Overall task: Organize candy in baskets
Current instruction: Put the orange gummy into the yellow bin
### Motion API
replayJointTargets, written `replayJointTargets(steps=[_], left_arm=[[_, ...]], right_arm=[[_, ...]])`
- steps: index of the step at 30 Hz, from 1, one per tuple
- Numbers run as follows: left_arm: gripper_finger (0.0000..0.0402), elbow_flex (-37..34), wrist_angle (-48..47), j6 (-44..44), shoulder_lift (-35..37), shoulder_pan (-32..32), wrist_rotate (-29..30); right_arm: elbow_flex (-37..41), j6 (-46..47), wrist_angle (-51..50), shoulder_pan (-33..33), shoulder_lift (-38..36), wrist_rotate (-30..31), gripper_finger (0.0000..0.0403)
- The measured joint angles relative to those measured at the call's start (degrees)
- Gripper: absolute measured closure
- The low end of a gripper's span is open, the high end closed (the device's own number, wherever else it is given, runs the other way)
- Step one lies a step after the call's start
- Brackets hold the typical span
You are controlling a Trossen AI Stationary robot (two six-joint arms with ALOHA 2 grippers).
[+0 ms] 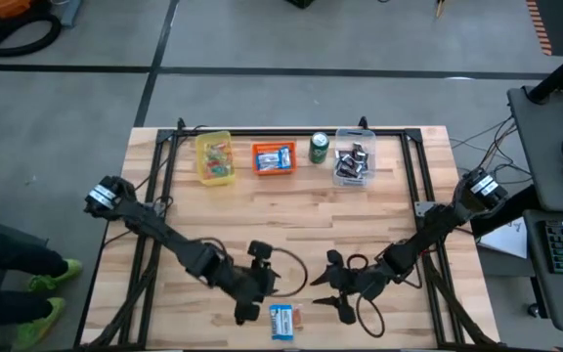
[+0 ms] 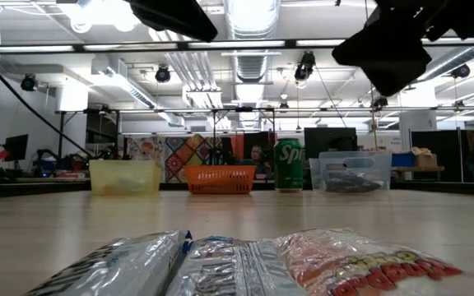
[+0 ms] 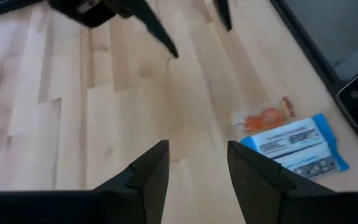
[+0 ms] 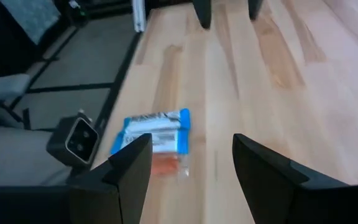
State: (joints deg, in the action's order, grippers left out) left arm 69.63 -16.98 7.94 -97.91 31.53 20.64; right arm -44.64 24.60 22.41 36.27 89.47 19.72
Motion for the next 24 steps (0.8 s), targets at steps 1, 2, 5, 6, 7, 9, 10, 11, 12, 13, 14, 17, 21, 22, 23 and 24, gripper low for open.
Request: replayJointTargets(steps=[1, 2, 5, 6, 7, 9, 10, 11, 12, 13, 14, 17, 21, 22, 23, 24], left_arm=[[0.0255, 0.0, 0.5, 0.9, -0.3, 0.7, 0.8], [0.0255, 0.0, 0.5, 1.6, -0.8, 1.5, 1.3], [0.0255, 0.0, 0.9, 3.5, -2.2, 3.2, 2.0], [0.0255, 0.0, 0.9, 4.1, -2.7, 3.6, 2.3], [0.0255, 0.0, 0.9, 4.7, -3.1, 4.1, 2.7], [0.0255, 0.0, 0.7, 5.7, -3.8, 4.8, 3.2], [0.0255, 0.0, 0.6, 6.5, -4.1, 5.1, 3.5], [0.0255, 0.0, 0.3, 7.2, -4.3, 5.4, 3.7], [0.0255, 0.0, -0.1, 8.2, -4.4, 5.6, 3.9], [0.0255, 0.0, -0.6, 9.0, -4.4, 6.0, 3.9], [0.0255, 0.0, -1.2, 9.7, -4.4, 6.2, 4.1], [0.0255, -0.1, -2.7, 11.0, -4.4, 7.2, 5.6], [0.0255, -0.1, -4.2, 12.6, -4.4, 8.2, 7.4], [0.0255, -0.1, -4.5, 13.2, -4.4, 8.4, 7.4], [0.0255, -0.1, -4.9, 14.0, -4.4, 8.5, 7.5], [0.0255, -0.1, -5.5, 14.9, -4.4, 8.6, 7.5]], right_arm=[[0.0, -0.7, 1.1, 0.0, 0.8, 0.0, 0.0193], [0.0, -1.7, 2.2, 0.0, 1.8, 0.0, 0.0193], [-1.0, -3.1, 4.4, 0.0, 4.8, -0.2, 0.0193], [-1.6, -3.5, 4.3, 0.0, 5.9, -0.2, 0.0193], [-2.3, -3.9, 4.5, 0.0, 6.9, -0.2, 0.0193], [-3.8, -4.9, 4.4, 0.1, 9.2, -0.2, 0.0193], [-4.6, -5.5, 4.4, 0.1, 10.3, -0.4, 0.0193], [-5.4, -6.2, 4.4, 0.2, 11.5, -0.6, 0.0193], [-6.3, -6.8, 4.3, 0.3, 12.5, -0.7, 0.0193], [-7.2, -7.7, 4.3, 0.5, 13.6, -0.7, 0.0193], [-7.9, -8.3, 4.1, 0.6, 14.5, -0.8, 0.0193], [-10.4, -9.3, 3.1, 0.7, 17.4, -0.7, 0.0193], [-12.4, -8.5, 0.3, 0.4, 20.3, -0.6, 0.0193], [-12.5, -7.9, 0.2, 0.4, 20.7, -0.7, 0.0193], [-12.7, -7.6, 0.0, 0.3, 21.3, -0.6, 0.0193], [-13.0, -7.2, 0.2, 0.2, 21.9, -0.8, 0.0193]])
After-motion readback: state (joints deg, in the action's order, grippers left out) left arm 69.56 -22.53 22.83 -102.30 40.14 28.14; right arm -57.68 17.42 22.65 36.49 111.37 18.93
